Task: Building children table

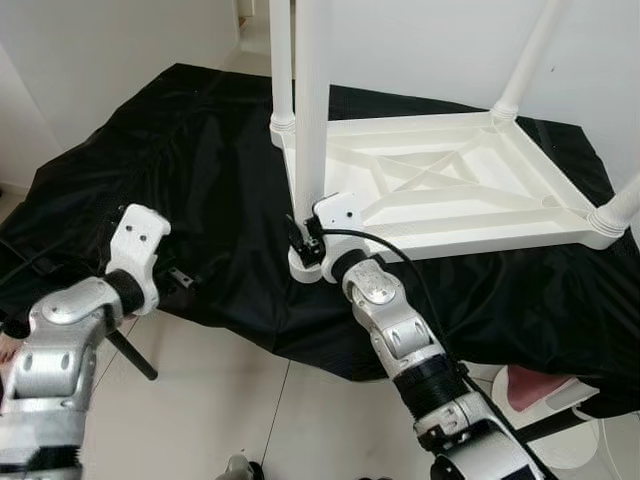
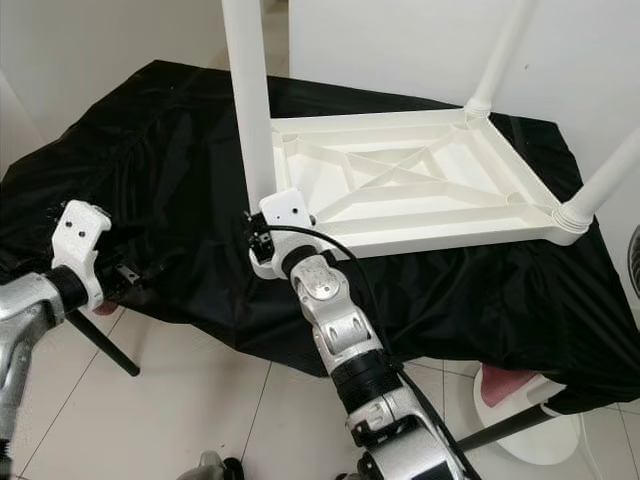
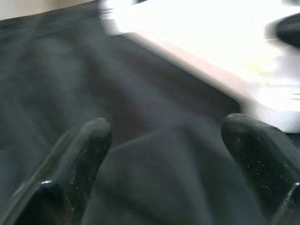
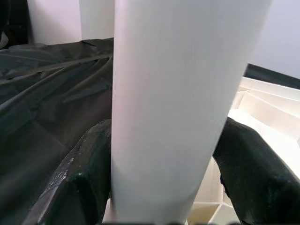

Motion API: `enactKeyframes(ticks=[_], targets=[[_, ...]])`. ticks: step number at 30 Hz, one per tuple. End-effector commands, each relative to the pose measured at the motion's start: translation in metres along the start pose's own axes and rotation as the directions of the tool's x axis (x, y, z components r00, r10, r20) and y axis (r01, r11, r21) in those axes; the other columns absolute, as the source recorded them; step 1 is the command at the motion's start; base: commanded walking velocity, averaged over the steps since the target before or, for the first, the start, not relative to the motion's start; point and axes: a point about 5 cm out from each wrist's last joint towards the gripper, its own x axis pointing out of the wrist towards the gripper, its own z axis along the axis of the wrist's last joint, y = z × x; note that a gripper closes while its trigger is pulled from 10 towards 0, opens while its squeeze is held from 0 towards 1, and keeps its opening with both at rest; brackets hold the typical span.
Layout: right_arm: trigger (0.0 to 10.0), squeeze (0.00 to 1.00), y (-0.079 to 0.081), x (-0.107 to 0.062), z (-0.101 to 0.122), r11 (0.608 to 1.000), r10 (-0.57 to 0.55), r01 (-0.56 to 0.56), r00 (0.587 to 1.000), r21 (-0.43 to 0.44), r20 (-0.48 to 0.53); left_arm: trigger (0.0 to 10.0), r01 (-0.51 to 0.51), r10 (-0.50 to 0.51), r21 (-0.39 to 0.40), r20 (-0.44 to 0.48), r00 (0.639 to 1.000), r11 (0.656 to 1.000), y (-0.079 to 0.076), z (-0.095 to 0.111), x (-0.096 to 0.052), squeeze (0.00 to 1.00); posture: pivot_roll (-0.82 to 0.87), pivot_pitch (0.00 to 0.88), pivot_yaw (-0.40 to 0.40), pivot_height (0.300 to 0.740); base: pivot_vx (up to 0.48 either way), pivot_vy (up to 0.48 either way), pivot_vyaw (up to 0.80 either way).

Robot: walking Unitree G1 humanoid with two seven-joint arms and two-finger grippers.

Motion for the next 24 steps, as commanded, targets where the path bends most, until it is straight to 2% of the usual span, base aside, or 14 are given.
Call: enactKeyframes(ticks=[1, 2, 6, 8, 12, 14, 15, 16, 17, 20, 21, 22, 24], targets=[[10.0, 0.0, -0.008, 0.0, -0.007, 0.998, -0.054, 0.055, 0.998, 0.005, -0.026, 10.0, -0.064, 0.064, 0.01, -0.005, 0.998, 0.998, 0.002, -0.001, -0.002, 0.0, 0.02, 0.107, 0.012, 0.74, 0.0, 0.0, 0.0], [0.0, 0.0, -0.009, 0.001, -0.008, 0.997, -0.069, 0.07, 0.997, 0.028, -0.03, 10.0, -0.063, 0.063, 0.009, -0.003, 0.998, 0.998, -0.003, -0.002, -0.002, 0.0, 0.03, 0.106, 0.009, 0.74, 0.0, 0.0, 0.0], [0.0, 0.0, -0.012, -0.002, -0.008, 0.995, -0.086, 0.087, 0.996, 0.048, -0.023, 10.0, -0.059, 0.059, 0.012, -0.006, 0.998, 0.998, -0.008, -0.002, -0.001, 0.0, 0.03, 0.106, 0.009, 0.74, 0.0, 0.0, 0.0], [0.0, 0.0, -0.016, -0.014, -0.012, 0.995, -0.087, 0.088, 0.996, 0.05, -0.025, 10.0, -0.057, 0.057, 0.014, -0.008, 0.998, 0.998, -0.01, -0.002, 0.001, 0.0, 0.02, 0.109, 0.01, 0.74, 0.0, 0.0, 0.0], [0.0, 0.0, -0.018, -0.027, -0.016, 0.995, -0.078, 0.08, 0.996, 0.061, -0.033, 10.0, -0.053, 0.053, 0.007, 0.001, 0.999, 0.999, -0.011, 0.001, 0.003, 0.0, 0.01, 0.106, 0.013, 0.74, 0.0, 0.0, 0.0], [0.0, 0.0, -0.018, -0.041, -0.019, 0.996, -0.06, 0.063, 0.997, 0.06, -0.04, 10.0, -0.058, 0.058, 0.007, 0.007, 0.998, 0.998, -0.013, 0.002, 0.005, 0.0, 0.01, 0.106, 0.014, 0.74, 0.0, 0.0, 0.0], [0.0, 0.0, -0.018, -0.041, -0.019, 0.996, -0.06, 0.063, 0.997, 0.06, -0.04, 10.0, -0.058, 0.058, 0.007, 0.007, 0.998, 0.998, -0.013, 0.002, 0.005, 0.0, 0.01, 0.106, 0.014, 0.74, 0.0, 0.0, 0.0], [0.0, 0.0, -0.017, -0.056, -0.019, 0.998, -0.013, 0.016, 0.999, 0.066, -0.039, 10.0, -0.047, 0.047, 0.005, 0.022, 0.999, 0.999, -0.016, 0.005, 0.008, 0.0, 0.0, 0.104, 0.015, 0.74, 0.0, 0.0, 0.0], [0.0, 0.0, -0.017, -0.056, -0.019, 0.998, -0.013, 0.016, 0.999, 0.066, -0.039, 10.0, -0.047, 0.047, 0.005, 0.022, 0.999, 0.999, -0.016, 0.005, 0.008, 0.0, 0.0, 0.104, 0.015, 0.74, 0.0, 0.0, 0.0], [0.0, 0.0, -0.015, -0.082, -0.011, 0.993, 0.095, -0.094, 0.996, 0.075, -0.004, 10.0, -0.024, 0.024, -0.007, 0.044, 0.999, 1.0, -0.023, 0.01, 0.016, 0.0, -0.01, 0.105, 0.016, 0.74, 0.0, 0.0, 0.0], [0.0, 0.0, -0.015, -0.082, -0.011, 0.993, 0.095, -0.094, 0.996, 0.075, -0.004, 10.0, -0.024, 0.024, -0.007, 0.044, 0.999, 1.0, -0.023, 0.01, 0.016, 0.0, -0.01, 0.105, 0.016, 0.74, 0.0, 0.0, 0.0], [0.0, 0.0, -0.017, -0.096, -0.006, 0.986, 0.147, -0.147, 0.989, 0.083, 0.01, 10.0, 0.0, 0.0, -0.006, 0.053, 0.999, 1.0, -0.029, 0.013, 0.023, 0.0, -0.02, 0.105, 0.018, 0.74, 0.0, 0.0, 0.0], [0.0, 0.0, -0.018, -0.1, -0.005, 0.983, 0.161, -0.161, 0.987, 0.085, 0.012, 10.0, 0.01, -0.01, -0.005, 0.057, 0.998, 1.0, -0.031, 0.015, 0.025, 0.0, -0.02, 0.105, 0.018, 0.74, 0.0, 0.0, 0.0]])
